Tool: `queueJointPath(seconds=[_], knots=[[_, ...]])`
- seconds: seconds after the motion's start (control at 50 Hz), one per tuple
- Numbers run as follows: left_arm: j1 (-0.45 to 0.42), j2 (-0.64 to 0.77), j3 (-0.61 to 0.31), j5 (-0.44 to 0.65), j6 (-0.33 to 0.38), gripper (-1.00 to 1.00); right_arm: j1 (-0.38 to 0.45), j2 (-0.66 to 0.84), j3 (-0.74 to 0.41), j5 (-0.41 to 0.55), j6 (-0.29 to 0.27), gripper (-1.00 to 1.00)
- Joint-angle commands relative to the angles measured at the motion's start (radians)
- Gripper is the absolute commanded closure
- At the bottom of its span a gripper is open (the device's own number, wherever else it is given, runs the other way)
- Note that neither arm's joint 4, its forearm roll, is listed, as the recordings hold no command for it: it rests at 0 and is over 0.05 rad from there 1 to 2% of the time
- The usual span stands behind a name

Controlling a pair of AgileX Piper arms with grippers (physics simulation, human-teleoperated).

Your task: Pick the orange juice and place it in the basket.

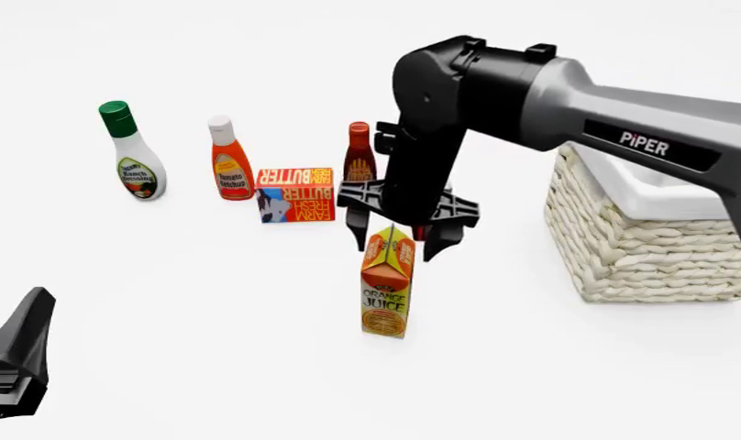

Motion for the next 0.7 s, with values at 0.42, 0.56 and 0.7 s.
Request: queueJointPath(seconds=[0.42, 0.56, 0.7], knots=[[0.0, 0.0, 0.0, 0.0, 0.0, -1.0, -0.001, 0.036, 0.011, -0.03, -0.008, -1.0], [0.0, 0.0, 0.0, 0.0, 0.0, -1.0, 0.004, 0.044, 0.009, -0.037, -0.007, -1.0], [0.0, 0.0, 0.0, 0.0, 0.0, -1.0, -0.003, 0.053, 0.012, -0.038, -0.016, -1.0]])
